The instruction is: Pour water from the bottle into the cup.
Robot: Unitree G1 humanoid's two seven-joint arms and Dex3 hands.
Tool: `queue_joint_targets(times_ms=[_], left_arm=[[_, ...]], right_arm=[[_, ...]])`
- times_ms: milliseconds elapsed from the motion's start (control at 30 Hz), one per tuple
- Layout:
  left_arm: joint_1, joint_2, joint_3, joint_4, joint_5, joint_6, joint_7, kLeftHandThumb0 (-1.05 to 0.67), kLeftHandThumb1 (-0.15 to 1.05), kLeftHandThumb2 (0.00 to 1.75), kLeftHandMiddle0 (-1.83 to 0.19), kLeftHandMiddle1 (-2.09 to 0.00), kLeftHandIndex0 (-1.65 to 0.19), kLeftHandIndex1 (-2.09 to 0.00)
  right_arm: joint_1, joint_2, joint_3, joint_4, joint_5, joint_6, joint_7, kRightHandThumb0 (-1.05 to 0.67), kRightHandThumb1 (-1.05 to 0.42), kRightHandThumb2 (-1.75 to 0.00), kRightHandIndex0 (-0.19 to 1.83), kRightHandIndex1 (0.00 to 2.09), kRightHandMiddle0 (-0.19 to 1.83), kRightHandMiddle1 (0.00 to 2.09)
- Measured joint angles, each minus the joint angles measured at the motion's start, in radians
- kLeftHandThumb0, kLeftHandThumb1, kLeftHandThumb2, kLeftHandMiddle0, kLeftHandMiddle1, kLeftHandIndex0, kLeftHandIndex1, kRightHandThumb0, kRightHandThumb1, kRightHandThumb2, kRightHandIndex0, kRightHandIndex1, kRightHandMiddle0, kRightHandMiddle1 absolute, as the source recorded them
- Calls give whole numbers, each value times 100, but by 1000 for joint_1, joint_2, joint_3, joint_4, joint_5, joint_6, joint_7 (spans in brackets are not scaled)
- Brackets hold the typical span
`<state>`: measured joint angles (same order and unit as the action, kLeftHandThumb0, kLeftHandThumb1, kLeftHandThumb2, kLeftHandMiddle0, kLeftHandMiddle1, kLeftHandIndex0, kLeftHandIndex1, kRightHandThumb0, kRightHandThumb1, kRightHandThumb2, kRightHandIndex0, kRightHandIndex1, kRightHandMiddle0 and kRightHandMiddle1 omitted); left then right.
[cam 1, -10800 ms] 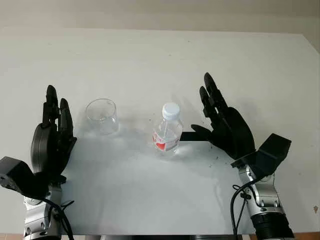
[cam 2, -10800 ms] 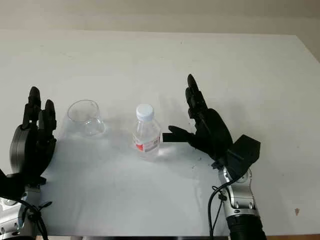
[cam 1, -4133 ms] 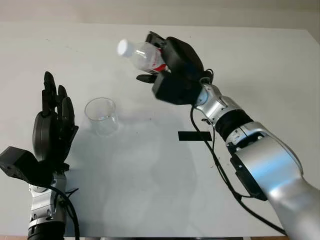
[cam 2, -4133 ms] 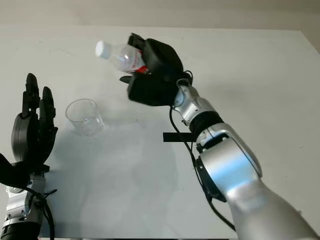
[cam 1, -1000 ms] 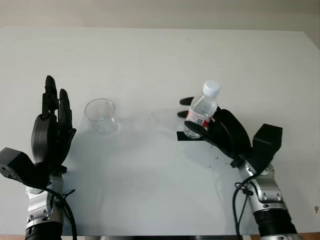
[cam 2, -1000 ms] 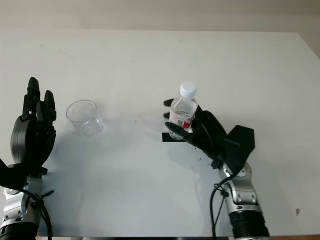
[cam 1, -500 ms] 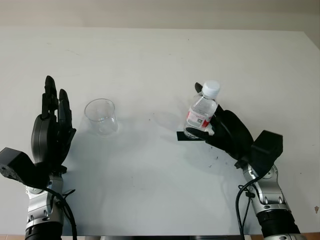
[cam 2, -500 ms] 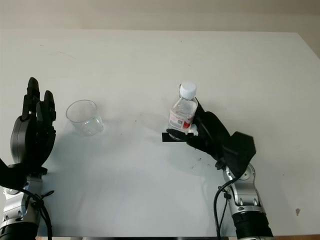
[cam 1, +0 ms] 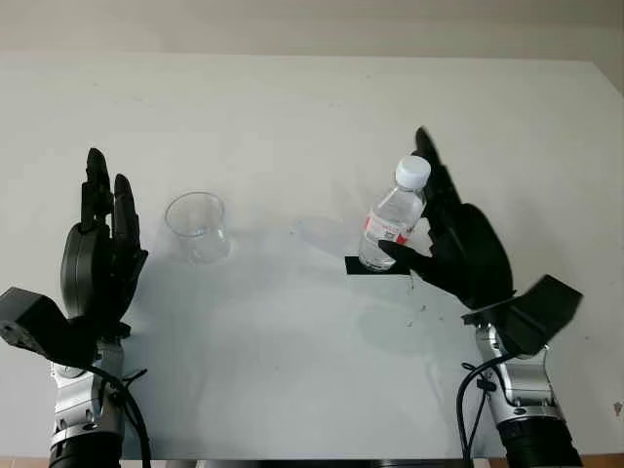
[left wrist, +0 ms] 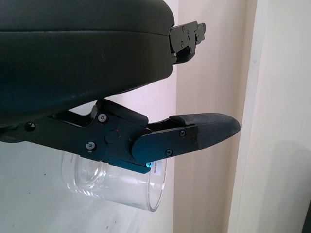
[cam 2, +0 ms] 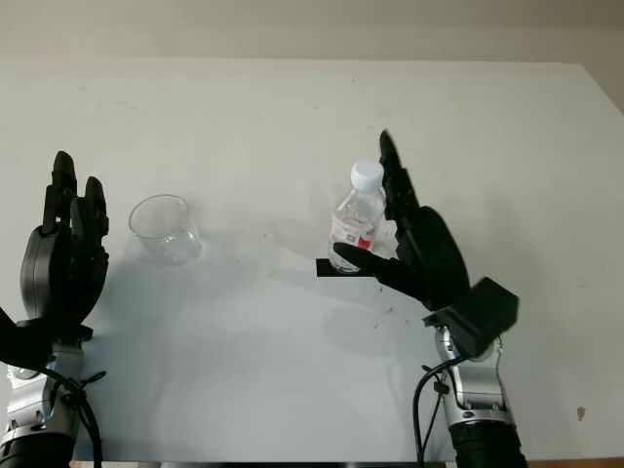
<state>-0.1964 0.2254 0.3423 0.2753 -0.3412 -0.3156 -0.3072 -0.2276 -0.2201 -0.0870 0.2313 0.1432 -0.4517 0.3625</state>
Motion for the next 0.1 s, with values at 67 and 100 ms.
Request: queue_joint_targets(times_ms=[67,100], left_arm=[[-2,0,0,4,0,0,-3,-73,105,58,19,0,19,0],[-2,0,0,5,0,0,-5,-73,105,58,19,0,19,0]], right_arm=[[7,0,0,-6,9,13,7,-82,-94,-5,-19,0,-19,0],[12,0,1,-8,12,21,10,-82,-94,-5,-19,0,-19,0]])
